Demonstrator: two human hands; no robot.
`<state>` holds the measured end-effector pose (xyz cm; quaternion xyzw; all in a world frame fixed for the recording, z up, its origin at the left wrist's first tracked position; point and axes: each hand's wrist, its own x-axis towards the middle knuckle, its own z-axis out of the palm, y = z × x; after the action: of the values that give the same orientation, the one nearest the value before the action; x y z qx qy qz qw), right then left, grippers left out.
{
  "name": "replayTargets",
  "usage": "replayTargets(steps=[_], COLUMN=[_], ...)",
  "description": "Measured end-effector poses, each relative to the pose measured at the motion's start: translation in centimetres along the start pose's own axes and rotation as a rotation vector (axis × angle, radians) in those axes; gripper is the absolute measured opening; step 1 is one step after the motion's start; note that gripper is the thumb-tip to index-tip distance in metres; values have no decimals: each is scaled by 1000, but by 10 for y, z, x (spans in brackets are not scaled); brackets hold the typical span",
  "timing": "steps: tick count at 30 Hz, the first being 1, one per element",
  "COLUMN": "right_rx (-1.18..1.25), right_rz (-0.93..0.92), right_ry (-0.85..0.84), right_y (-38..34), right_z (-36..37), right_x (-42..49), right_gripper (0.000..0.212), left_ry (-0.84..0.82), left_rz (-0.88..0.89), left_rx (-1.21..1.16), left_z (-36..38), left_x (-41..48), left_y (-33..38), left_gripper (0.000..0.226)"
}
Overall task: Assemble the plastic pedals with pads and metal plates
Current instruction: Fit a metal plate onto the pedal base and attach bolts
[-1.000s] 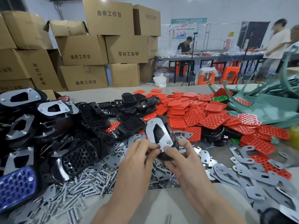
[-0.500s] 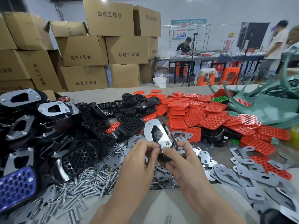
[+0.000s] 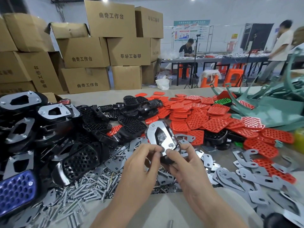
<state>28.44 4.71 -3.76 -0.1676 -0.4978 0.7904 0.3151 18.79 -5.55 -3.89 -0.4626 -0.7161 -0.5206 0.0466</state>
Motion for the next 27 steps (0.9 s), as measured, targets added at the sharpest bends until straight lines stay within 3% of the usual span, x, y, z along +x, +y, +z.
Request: replayTargets(steps=[4,15,21,27], right_rx=[27,31,3,29], right_rz=[12,46,30,35], right_ry=[30,62,77,94], right_y=[2,6,8,9], right_z=[0,0,-1,-2], right_x=[2,5,6,7], right_gripper=[44,43,44,17], left_ry=[-23,-15,7,38], left_rz=[-62,-18,-29,-129], left_rx=[-95,-21,-4,-102], left_z=[0,2,2,2], left_x=[3,3,2,2], left_y=[-1,-4,-5,-6], left_gripper=[16,21,13,12])
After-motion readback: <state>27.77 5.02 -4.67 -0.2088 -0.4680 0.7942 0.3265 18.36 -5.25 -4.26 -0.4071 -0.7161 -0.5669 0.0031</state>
